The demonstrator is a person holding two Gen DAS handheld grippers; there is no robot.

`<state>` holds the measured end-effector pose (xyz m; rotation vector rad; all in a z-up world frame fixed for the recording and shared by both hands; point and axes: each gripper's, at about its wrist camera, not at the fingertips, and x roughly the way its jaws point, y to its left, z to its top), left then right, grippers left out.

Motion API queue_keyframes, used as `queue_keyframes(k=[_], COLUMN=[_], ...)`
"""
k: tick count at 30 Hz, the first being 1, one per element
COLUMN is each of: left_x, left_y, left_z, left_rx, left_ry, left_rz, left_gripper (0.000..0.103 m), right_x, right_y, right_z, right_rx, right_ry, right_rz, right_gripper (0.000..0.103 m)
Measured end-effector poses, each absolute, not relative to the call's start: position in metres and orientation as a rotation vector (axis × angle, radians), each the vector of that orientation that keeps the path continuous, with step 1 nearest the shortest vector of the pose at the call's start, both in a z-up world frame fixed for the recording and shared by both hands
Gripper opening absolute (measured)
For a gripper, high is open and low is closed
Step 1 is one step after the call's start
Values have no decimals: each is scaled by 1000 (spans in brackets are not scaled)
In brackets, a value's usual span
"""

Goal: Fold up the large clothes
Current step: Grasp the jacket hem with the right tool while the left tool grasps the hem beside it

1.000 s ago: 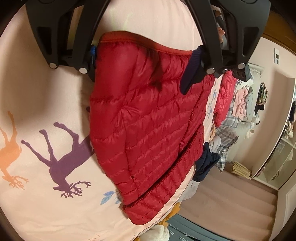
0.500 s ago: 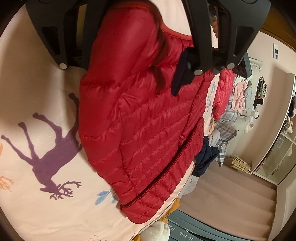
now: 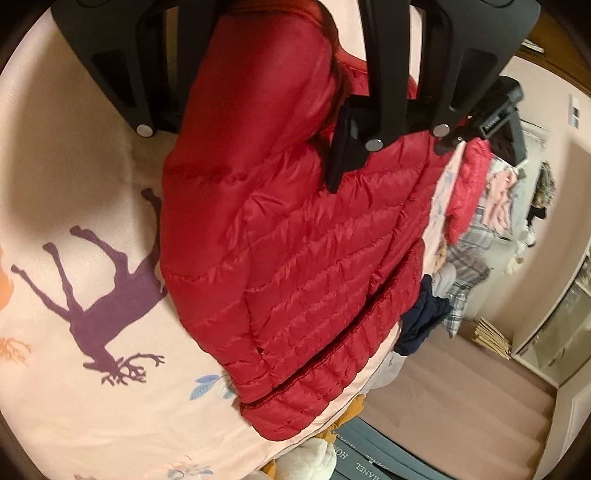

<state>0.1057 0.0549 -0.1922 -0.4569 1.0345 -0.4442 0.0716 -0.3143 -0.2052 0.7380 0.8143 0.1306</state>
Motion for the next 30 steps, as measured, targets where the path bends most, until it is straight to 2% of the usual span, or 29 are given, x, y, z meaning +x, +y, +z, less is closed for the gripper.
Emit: queue_keyframes(k=[6,15,20,30], left_x=[105,99,96,92], left_y=[56,57,53,50], left_z=[-194,-188,-180,-169], left_rx=[-460,-439,-403,-367], left_ry=[1036,1006,980,936], left_rz=[-399,-370,-374,-383], left_gripper=[45,31,22,19], right_x=[66,63,61,59], right_y=[-307,-295,-294,-293], right_z=[-203,-194,-190,-185], right_rx=[694,628,623,619], right_ry=[783,743,726,701], right_rz=[83,57,65,77], right_gripper=[29,19,17,15])
